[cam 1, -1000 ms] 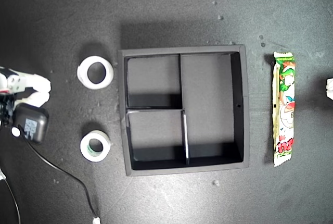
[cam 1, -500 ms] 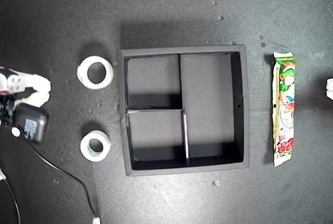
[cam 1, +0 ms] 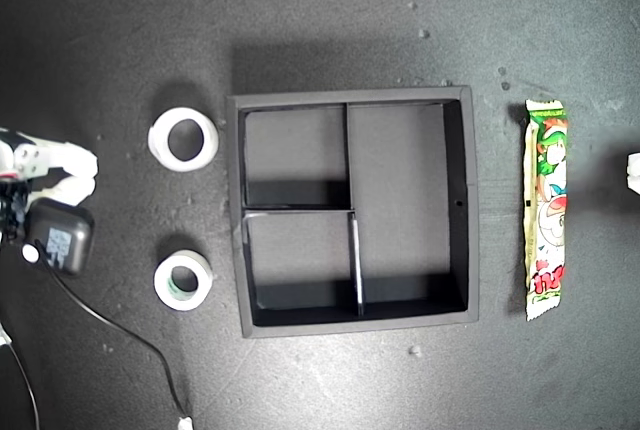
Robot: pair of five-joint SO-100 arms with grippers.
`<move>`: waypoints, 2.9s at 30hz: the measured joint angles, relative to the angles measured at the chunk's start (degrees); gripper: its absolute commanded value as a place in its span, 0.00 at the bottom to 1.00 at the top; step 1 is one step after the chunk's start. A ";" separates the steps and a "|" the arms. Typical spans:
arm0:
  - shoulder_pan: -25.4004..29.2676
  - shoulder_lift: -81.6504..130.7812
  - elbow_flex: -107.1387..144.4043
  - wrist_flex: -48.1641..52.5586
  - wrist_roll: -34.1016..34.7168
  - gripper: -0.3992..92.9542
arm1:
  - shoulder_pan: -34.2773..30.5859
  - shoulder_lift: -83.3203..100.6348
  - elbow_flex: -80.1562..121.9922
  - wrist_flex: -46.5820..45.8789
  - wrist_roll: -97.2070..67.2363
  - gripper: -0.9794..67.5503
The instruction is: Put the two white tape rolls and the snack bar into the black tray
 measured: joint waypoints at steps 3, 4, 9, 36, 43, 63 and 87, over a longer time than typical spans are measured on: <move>1.32 0.00 0.44 -2.55 0.88 0.00 | 1.32 0.00 0.00 0.00 2.46 0.01; 1.93 0.00 0.44 -4.13 1.05 0.00 | 1.05 0.00 0.00 -0.35 3.34 0.01; 5.71 0.00 0.44 -8.88 -2.11 0.00 | 0.79 0.00 0.00 -1.49 4.48 0.02; 2.90 -3.43 -7.65 -24.70 16.08 0.13 | 2.02 -0.09 -7.12 -18.90 -18.98 0.14; 0.70 -31.55 -26.37 -24.70 22.32 0.17 | -1.49 -23.55 -26.02 -17.23 -24.17 0.28; -0.35 -78.66 -50.71 -21.62 23.12 0.18 | -14.24 -94.66 -85.34 12.66 -31.20 0.32; -5.01 -101.34 -61.26 -23.91 23.73 0.07 | -14.41 -96.33 -72.77 0.70 -30.32 0.34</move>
